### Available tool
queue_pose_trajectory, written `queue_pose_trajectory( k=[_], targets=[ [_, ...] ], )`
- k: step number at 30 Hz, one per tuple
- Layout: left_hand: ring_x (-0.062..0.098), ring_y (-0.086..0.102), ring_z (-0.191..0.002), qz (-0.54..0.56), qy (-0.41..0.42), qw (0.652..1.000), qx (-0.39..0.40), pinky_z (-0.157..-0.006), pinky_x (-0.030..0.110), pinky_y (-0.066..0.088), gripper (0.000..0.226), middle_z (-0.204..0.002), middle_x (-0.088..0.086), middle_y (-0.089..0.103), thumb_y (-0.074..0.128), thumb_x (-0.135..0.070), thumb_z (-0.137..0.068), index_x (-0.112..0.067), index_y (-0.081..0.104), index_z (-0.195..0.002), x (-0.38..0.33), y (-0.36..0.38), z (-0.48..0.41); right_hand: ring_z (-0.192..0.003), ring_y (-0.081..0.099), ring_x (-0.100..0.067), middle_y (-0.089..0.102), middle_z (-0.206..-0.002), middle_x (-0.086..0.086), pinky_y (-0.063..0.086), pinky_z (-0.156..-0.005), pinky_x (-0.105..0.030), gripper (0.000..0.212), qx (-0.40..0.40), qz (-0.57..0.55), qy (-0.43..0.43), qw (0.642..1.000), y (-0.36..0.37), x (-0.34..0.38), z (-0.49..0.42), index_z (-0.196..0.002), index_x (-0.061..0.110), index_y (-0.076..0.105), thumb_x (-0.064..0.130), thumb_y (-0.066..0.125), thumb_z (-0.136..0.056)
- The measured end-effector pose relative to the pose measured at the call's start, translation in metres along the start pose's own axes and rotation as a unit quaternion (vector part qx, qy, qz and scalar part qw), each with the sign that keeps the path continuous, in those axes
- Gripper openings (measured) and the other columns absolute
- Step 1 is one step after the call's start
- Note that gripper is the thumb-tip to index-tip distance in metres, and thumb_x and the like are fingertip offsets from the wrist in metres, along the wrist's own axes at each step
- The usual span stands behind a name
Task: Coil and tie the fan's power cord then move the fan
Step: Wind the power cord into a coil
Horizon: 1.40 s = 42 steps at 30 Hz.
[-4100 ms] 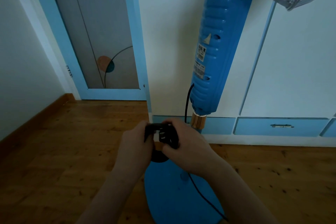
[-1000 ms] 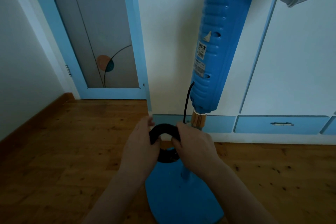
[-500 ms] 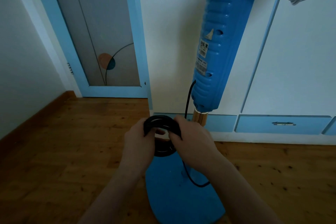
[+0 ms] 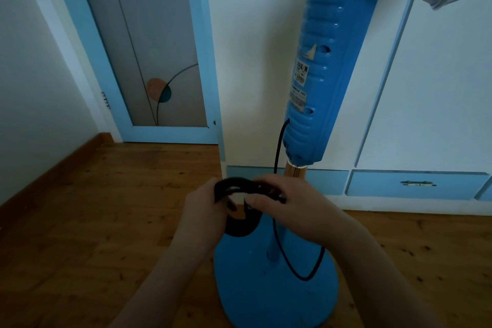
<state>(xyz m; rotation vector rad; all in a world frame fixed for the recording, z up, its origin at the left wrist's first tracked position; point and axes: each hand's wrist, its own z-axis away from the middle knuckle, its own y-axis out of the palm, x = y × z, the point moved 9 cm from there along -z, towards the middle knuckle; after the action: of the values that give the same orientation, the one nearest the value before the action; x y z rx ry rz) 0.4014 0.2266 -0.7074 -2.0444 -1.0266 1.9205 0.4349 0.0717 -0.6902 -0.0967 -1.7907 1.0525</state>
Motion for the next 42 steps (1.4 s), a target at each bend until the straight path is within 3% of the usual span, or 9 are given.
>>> queue_pose_trajectory(
  k=[7,13,21,26,28,31,33,38,42],
  targets=[
    [-0.008,0.062,-0.058,0.079,-0.04,0.994,-0.066,-0.037,0.007,0.039,0.027,-0.077,0.002,0.068,0.044,-0.013,-0.103,-0.013,0.067,-0.089,0.005,-0.01,0.001,-0.084,0.062,-0.002,0.067,-0.095,0.015,0.059,-0.076,-0.034,0.047,-0.065,0.052,-0.004,0.997,0.002,0.009,-0.002,-0.111,0.039,0.056,0.07,0.058,-0.076],
    [0.01,0.072,-0.064,0.158,-0.046,0.986,-0.037,-0.048,0.015,0.051,0.028,-0.081,0.004,0.074,0.045,-0.021,-0.105,-0.011,0.069,-0.093,0.002,0.002,0.005,-0.068,0.06,-0.007,0.062,-0.077,0.01,0.058,-0.064,-0.037,0.037,-0.108,0.035,0.017,0.993,0.0,0.002,-0.005,-0.094,0.035,0.049,0.059,0.056,-0.066],
    [0.019,0.074,-0.072,0.212,-0.052,0.976,-0.005,-0.059,0.028,0.061,0.029,-0.081,0.004,0.075,0.048,-0.026,-0.104,-0.012,0.071,-0.093,-0.001,0.017,0.008,-0.063,0.061,-0.009,0.06,-0.076,0.008,0.059,-0.056,-0.036,0.029,-0.121,0.048,0.003,0.991,0.0,-0.002,-0.008,-0.098,0.034,0.038,0.034,0.063,-0.083],
    [-0.007,0.062,-0.072,0.035,0.008,0.999,-0.013,-0.049,0.007,0.046,0.017,-0.086,-0.012,0.066,0.062,-0.015,-0.094,-0.026,0.059,-0.106,-0.01,0.007,0.003,-0.071,0.06,-0.009,0.06,-0.084,0.008,0.059,-0.064,-0.037,0.029,-0.097,0.147,-0.012,0.984,0.004,-0.002,-0.006,-0.1,0.032,0.038,0.035,0.064,-0.086],
    [-0.004,0.062,-0.069,-0.08,0.059,0.995,0.013,-0.048,0.011,0.048,0.031,-0.088,-0.017,0.063,0.062,-0.017,-0.091,-0.035,0.05,-0.113,-0.019,0.007,0.001,-0.071,0.057,-0.009,0.057,-0.082,0.011,0.056,-0.064,-0.035,0.028,-0.099,0.199,-0.035,0.974,0.008,0.003,-0.004,-0.099,0.033,0.038,0.036,0.063,-0.086],
    [0.005,0.062,-0.059,-0.213,0.093,0.972,0.035,-0.05,0.029,0.055,0.012,-0.073,-0.011,0.065,0.057,-0.02,-0.092,-0.031,0.057,-0.098,-0.023,0.007,0.002,-0.066,0.051,-0.008,0.044,-0.071,0.015,0.046,-0.056,-0.028,0.033,-0.089,0.218,-0.054,0.97,0.016,0.007,-0.005,-0.091,0.038,0.029,0.035,0.061,-0.084],
    [0.008,0.062,-0.055,-0.191,0.096,0.976,0.033,-0.05,0.032,0.056,0.015,-0.067,-0.007,0.065,0.055,-0.015,-0.092,-0.028,0.06,-0.088,-0.021,0.006,0.003,-0.063,0.05,-0.005,0.045,-0.069,0.017,0.043,-0.053,-0.027,0.031,-0.105,0.214,-0.061,0.969,0.015,0.01,-0.005,-0.091,0.039,0.03,0.037,0.06,-0.083],
    [0.0,0.063,-0.057,-0.015,0.04,0.997,-0.059,-0.044,0.009,0.044,0.029,-0.056,-0.005,0.065,0.053,-0.005,-0.093,-0.023,0.066,-0.076,-0.015,-0.011,0.004,-0.064,0.059,-0.002,0.062,-0.076,0.015,0.05,-0.053,-0.026,0.026,-0.179,0.075,0.011,0.981,-0.004,0.0,-0.005,-0.1,0.04,0.046,0.043,0.065,-0.081],
    [0.003,0.067,-0.055,0.101,-0.025,0.99,-0.093,-0.042,0.01,0.046,0.027,-0.06,-0.011,0.072,0.052,-0.01,-0.097,-0.018,0.069,-0.077,-0.004,-0.014,0.007,-0.06,0.062,-0.02,0.062,-0.069,-0.002,0.054,-0.057,-0.044,0.017,-0.173,-0.057,0.056,0.982,0.003,-0.008,-0.008,-0.082,0.022,0.058,0.038,0.061,-0.088]
  ],
)
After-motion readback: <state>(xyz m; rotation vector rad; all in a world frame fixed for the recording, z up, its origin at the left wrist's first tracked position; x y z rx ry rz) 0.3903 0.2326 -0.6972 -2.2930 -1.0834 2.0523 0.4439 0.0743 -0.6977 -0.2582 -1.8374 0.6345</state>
